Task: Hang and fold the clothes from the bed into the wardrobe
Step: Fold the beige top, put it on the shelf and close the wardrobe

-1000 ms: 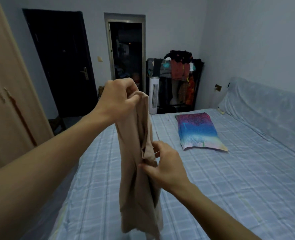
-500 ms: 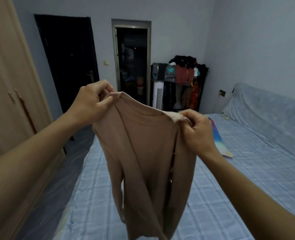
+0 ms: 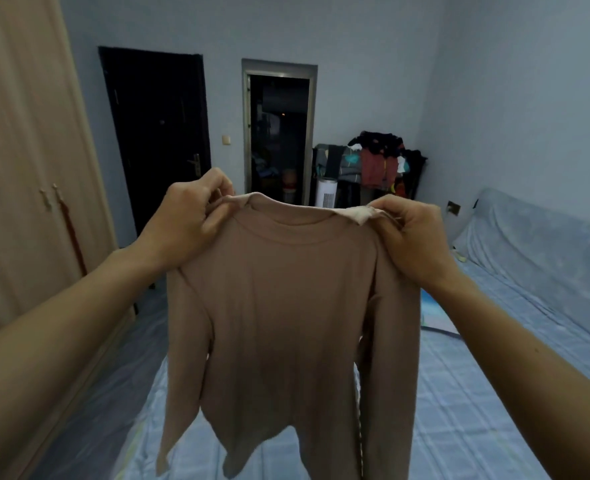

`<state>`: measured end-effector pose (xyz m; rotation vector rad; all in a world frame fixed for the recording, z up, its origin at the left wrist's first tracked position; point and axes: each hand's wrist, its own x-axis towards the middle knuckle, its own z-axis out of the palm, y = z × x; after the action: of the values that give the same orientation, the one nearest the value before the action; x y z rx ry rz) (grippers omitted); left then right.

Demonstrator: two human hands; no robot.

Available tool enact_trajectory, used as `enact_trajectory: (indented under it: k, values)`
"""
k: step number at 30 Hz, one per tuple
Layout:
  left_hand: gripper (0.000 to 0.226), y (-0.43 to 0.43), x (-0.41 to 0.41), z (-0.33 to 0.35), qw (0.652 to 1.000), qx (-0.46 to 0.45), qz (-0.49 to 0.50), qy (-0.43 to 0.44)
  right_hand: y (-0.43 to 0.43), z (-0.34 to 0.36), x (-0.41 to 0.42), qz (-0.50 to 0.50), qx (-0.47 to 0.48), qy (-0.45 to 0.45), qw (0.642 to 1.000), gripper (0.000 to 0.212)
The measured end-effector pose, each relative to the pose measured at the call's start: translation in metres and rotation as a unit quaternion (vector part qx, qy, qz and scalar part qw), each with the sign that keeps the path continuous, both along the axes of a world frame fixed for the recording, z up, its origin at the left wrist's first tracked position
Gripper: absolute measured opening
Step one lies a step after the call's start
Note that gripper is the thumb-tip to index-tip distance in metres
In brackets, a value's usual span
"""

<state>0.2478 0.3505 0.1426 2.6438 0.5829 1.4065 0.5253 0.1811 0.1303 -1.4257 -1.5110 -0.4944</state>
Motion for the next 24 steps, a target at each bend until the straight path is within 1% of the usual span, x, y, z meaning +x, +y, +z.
enact_trajectory:
  k: [3,5,9,11,13,16,17,19,22,24]
  values:
    - [0.010,-0.002,-0.007,0.007,0.999,0.031,0.005,-0.013,-0.002,0.012,0.007,0.000,0.013,-0.031,0.999,0.011]
    - [0.011,-0.005,-0.009,0.010,0.999,0.036,0.003,-0.026,-0.004,0.015,0.008,0.012,0.000,-0.043,0.999,0.011]
    - [0.010,-0.006,-0.009,0.003,1.000,-0.014,-0.006,-0.001,-0.004,0.005,0.000,0.069,-0.100,-0.056,0.991,0.009]
    - [0.010,-0.004,-0.009,-0.006,0.999,-0.038,0.002,0.015,-0.001,-0.007,-0.003,0.094,-0.131,-0.061,0.985,0.010]
    - [0.012,-0.001,-0.012,-0.014,0.997,-0.070,0.007,0.029,0.002,-0.019,-0.004,0.111,-0.139,-0.035,0.983,0.004]
    - [0.012,0.000,-0.019,-0.021,0.990,-0.130,-0.006,0.050,0.006,-0.031,-0.005,0.113,-0.137,0.018,0.984,0.028]
    - [0.011,0.000,-0.021,-0.023,0.987,-0.151,-0.014,0.061,0.007,-0.034,-0.005,0.118,-0.137,0.029,0.983,0.032]
    - [0.008,-0.003,-0.023,-0.026,0.977,-0.193,-0.037,0.078,0.011,-0.039,-0.007,0.135,-0.144,0.063,0.978,0.032]
    - [0.010,-0.008,-0.021,-0.031,0.968,-0.237,-0.058,0.056,0.019,-0.048,-0.011,0.142,-0.154,0.137,0.968,0.035]
    - [0.012,-0.009,-0.018,-0.034,0.963,-0.265,-0.044,0.037,0.026,-0.055,-0.014,0.123,-0.154,0.184,0.963,0.036]
